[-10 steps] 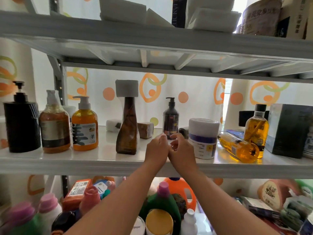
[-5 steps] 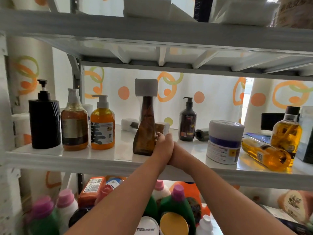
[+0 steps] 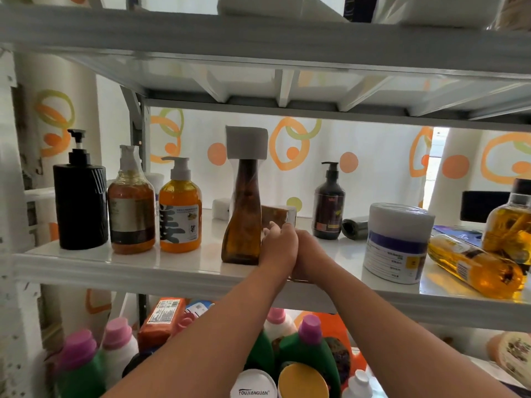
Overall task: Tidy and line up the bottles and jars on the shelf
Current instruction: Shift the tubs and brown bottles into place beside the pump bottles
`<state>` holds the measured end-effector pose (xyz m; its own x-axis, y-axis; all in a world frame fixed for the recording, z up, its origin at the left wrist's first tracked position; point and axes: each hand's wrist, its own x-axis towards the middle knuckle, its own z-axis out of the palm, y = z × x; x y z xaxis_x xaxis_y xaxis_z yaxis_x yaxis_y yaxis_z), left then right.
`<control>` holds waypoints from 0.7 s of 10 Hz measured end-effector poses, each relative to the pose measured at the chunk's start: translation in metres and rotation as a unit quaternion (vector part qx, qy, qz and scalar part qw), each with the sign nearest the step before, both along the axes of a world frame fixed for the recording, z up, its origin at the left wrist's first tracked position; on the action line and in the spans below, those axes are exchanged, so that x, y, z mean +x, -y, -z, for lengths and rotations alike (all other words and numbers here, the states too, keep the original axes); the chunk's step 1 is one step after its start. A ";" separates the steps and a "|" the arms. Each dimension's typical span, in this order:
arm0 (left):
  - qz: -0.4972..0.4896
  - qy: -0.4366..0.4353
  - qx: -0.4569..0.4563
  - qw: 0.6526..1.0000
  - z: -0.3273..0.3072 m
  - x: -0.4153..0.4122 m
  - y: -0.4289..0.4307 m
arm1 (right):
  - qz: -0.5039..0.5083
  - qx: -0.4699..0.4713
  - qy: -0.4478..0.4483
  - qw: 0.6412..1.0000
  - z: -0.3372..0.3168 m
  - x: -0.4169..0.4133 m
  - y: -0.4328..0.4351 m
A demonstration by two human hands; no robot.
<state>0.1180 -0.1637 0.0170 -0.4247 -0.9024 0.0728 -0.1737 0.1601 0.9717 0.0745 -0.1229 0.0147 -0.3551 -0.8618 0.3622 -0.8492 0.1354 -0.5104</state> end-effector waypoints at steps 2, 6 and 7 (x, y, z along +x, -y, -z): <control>0.049 -0.079 -0.029 0.995 -0.004 -0.021 0.024 | 0.134 -0.064 -0.025 0.989 0.000 -0.031 0.033; -0.039 -0.105 0.055 0.992 0.002 -0.059 0.066 | 0.118 -0.040 0.040 0.991 0.010 -0.076 0.088; -0.032 -0.088 0.030 0.995 0.004 -0.058 0.064 | 0.104 -0.042 0.038 0.993 0.007 -0.078 0.096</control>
